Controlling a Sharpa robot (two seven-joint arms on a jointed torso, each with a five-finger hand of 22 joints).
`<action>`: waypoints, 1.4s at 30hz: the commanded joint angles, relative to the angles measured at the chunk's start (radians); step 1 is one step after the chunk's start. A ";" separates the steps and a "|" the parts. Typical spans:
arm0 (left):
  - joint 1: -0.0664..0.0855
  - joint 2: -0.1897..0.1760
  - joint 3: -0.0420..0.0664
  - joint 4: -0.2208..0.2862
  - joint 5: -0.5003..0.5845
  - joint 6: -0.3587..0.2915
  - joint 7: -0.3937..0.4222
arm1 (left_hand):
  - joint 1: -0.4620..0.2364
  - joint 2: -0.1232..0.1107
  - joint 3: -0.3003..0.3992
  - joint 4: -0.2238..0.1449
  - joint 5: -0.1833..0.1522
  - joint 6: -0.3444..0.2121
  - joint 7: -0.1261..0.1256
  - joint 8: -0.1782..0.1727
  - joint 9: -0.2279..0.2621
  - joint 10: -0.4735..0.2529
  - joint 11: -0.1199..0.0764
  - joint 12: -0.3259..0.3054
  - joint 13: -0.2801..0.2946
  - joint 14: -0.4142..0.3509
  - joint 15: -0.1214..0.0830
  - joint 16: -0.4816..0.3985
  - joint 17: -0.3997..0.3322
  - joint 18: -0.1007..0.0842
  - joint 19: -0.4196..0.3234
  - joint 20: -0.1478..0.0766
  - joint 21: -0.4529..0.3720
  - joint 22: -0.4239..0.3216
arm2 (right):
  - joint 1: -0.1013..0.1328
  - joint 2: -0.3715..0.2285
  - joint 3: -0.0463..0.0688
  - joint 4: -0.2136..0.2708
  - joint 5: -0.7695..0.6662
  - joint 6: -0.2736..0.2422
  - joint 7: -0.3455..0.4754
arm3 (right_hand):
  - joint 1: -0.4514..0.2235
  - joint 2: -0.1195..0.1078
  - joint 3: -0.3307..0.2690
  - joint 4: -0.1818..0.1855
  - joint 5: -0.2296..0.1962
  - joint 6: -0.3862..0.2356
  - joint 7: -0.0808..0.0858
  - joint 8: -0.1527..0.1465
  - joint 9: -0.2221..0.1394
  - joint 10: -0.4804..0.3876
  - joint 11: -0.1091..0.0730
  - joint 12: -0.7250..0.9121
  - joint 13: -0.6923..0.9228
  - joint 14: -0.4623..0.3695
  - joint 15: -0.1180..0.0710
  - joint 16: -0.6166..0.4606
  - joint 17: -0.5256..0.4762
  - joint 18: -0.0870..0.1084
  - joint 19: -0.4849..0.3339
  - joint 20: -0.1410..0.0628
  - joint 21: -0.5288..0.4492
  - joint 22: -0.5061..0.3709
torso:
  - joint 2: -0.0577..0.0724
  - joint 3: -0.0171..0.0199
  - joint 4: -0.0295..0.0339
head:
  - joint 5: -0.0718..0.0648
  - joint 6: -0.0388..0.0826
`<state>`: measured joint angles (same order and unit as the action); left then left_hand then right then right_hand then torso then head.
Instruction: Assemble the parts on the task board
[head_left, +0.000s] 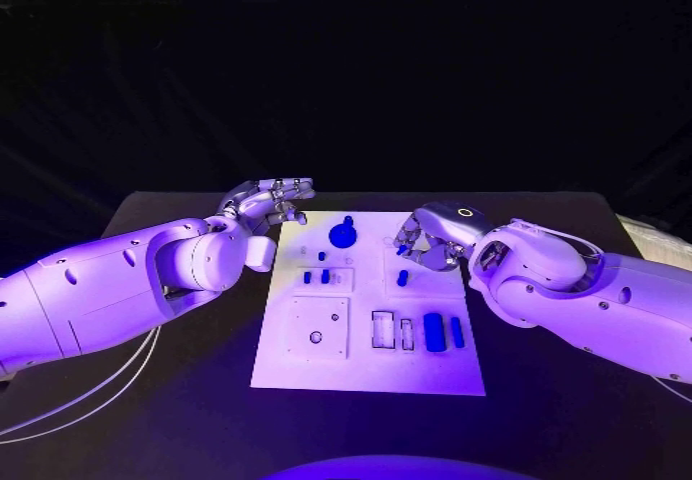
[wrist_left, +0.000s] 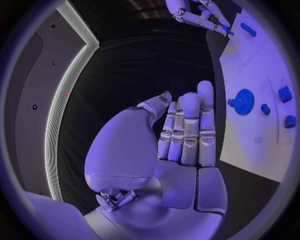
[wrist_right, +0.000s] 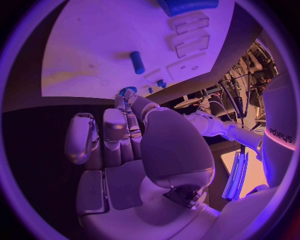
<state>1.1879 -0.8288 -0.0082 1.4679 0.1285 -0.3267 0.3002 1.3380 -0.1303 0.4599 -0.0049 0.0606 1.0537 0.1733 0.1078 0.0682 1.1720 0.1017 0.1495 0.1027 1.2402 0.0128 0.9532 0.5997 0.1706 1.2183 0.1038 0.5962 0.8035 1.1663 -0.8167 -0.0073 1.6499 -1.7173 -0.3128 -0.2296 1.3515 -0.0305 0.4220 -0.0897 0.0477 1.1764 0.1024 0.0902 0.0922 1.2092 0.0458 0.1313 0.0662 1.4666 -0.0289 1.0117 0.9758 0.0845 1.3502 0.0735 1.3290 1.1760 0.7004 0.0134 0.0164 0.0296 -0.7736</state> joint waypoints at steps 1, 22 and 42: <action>-0.001 0.002 0.001 0.001 0.004 0.011 0.003 | -0.005 0.006 -0.005 -0.001 -0.001 -0.007 0.002 0.003 -0.001 -0.008 -0.002 0.003 0.000 -0.005 0.001 -0.002 -0.001 0.011 -0.002 0.008 -0.003 -0.001 | -0.003 0.021 0.000 0.026 0.035 -0.031 0.035 | -0.005 0.002 0.004 0.004 0.000 0.006 0.005 0.001 0.001 0.007 0.002 -0.007 -0.001 0.026 -0.005 0.005 0.001 0.002 0.009 -0.001 0.004 0.001 | 0.001 -0.0007 0.0008 | 0.016 -0.003; -0.001 0.003 0.001 0.017 -0.007 0.026 -0.001 | 0.003 0.009 -0.006 -0.004 0.000 -0.011 0.003 0.005 -0.001 -0.013 -0.002 0.007 0.000 -0.009 0.001 -0.004 -0.006 0.012 -0.001 0.008 -0.007 -0.004 | -0.102 0.175 -0.021 -0.031 0.044 0.092 0.085 | -0.007 0.003 0.005 0.004 0.000 0.001 0.012 -0.003 0.001 0.007 0.008 -0.015 -0.001 0.025 0.000 0.006 0.000 0.003 0.007 0.001 0.003 -0.002 | 0.000 -0.0021 0.0002 | 0.066 -0.027; -0.001 0.003 0.001 0.017 -0.009 0.031 -0.008 | 0.003 0.009 -0.006 -0.004 0.000 -0.011 0.003 0.005 -0.001 -0.013 -0.002 0.007 0.000 -0.009 0.001 -0.004 -0.006 0.012 -0.001 0.008 -0.007 -0.004 | -0.127 0.215 -0.025 -0.058 0.022 0.096 0.077 | -0.009 0.006 0.006 0.005 0.000 0.001 0.013 -0.004 0.001 0.008 0.010 -0.016 -0.001 0.024 0.001 0.006 -0.001 0.003 0.006 0.002 0.002 -0.003 | 0.000 -0.0008 -0.0006 | 0.077 -0.039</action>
<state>1.1862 -0.8272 -0.0083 1.4830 0.1256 -0.3168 0.2920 1.3380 -0.1303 0.4572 -0.0077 0.0606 1.0501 0.1763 0.1078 0.0683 1.1651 0.1015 0.1495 0.1025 1.2400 0.0133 0.9532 0.5953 0.1707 1.2184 0.1038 0.5925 0.8008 1.0406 -0.6027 -0.0314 1.5907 -1.6788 -0.2387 -0.1593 1.3474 -0.0264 0.4250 -0.0868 0.0457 1.1766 0.1085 0.0836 0.0916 1.2146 0.0515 0.1186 0.0662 1.4666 -0.0288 1.0156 0.9756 0.0845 1.3501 0.0735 1.3288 1.1745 0.7013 0.0125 0.0156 0.1045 -0.8130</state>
